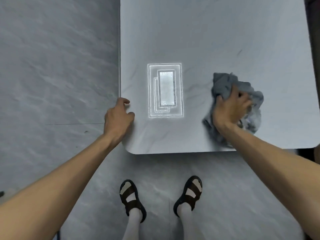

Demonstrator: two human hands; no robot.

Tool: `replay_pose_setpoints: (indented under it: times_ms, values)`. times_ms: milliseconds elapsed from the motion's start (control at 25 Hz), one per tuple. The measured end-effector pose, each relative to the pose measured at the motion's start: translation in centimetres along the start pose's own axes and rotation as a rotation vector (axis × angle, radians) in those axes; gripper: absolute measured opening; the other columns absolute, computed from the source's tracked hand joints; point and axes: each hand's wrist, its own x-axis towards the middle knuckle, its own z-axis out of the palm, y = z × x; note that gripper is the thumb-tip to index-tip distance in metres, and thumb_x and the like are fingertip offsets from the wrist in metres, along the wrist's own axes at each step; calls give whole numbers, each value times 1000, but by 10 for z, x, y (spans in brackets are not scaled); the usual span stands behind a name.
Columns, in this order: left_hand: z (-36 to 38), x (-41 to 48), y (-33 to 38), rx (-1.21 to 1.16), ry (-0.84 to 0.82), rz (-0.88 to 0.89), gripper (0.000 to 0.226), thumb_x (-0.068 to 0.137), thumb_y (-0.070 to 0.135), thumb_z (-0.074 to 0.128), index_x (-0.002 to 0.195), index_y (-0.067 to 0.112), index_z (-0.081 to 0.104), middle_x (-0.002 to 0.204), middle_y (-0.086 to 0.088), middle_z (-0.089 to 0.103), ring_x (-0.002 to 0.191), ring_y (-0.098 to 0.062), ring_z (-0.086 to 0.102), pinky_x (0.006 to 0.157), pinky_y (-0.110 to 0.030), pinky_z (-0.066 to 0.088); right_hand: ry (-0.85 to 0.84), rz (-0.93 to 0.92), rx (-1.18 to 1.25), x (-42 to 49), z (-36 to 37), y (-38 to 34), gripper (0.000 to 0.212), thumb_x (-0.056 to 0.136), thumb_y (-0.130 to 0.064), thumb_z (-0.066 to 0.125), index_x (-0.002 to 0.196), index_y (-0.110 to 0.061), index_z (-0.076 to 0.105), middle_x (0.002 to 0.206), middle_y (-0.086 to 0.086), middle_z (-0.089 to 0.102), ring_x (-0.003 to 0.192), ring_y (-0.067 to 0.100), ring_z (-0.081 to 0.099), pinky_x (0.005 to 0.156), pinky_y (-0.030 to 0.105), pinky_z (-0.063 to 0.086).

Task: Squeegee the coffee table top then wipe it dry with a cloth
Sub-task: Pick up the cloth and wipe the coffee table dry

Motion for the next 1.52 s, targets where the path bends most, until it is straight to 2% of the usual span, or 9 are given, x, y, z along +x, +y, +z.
replay_pose_setpoints:
  times_ms: [120,400,520,640,760,840,1120,1320,1520]
  values:
    - [-21,17,-15,-220,107,-148,28,86,11,51,110,17,65,107,0,70,93,-16,63,68,-16,43,-12,160,19,-25,31,-104,58,87,-34,58,142,-24,40,143,21,37,125,37,38,101,41,29]
    - [-35,17,-22,-151,259,-168,37,83,13,53,120,18,54,118,-7,64,106,-24,59,85,-26,44,-428,-1469,-83,-168,49,-122,59,81,-49,58,135,-28,49,130,13,50,108,29,44,85,41,42]
    - [-14,4,-1,15,68,-33,41,84,11,51,124,19,48,121,-11,61,109,-30,57,88,-34,46,-558,-1752,-128,-132,24,-45,51,91,-53,45,135,-28,51,128,12,54,105,26,47,79,37,43]
    - [23,-16,32,119,-124,213,45,82,7,51,126,14,46,130,-6,51,118,-26,51,93,-33,40,-361,-1462,-172,-46,-7,40,55,87,-52,48,137,-28,52,128,12,56,102,28,45,80,39,49]
    - [61,-28,67,197,-213,304,45,79,5,49,124,11,46,125,-7,45,114,-28,48,89,-34,42,-81,-436,-104,0,-28,93,56,82,-41,54,135,-25,50,129,16,50,110,37,44,87,52,46]
    - [91,-37,97,294,-289,305,50,81,8,48,131,9,41,136,-14,37,127,-33,38,96,-40,43,10,-46,-120,-8,-27,101,56,81,-39,59,135,-24,47,130,17,46,115,38,42,90,50,45]
    - [142,-40,161,458,-372,64,66,93,27,42,147,8,10,149,-43,-11,141,-54,-13,117,-57,15,-368,-1410,-239,46,-51,194,60,85,-57,46,141,-36,43,129,6,52,96,25,46,78,35,44]
    - [149,-43,172,464,-345,38,51,83,12,41,131,5,26,142,-52,-7,137,-61,-9,116,-59,11,-30,-545,-235,117,-79,257,59,75,-49,51,133,-46,43,127,2,49,102,33,44,87,46,32]
    - [146,-39,174,478,-376,30,52,80,15,44,128,7,28,141,-54,-5,137,-62,-9,115,-60,15,90,129,-59,102,-59,182,57,76,-46,49,132,-39,50,121,8,52,107,34,44,86,46,33]
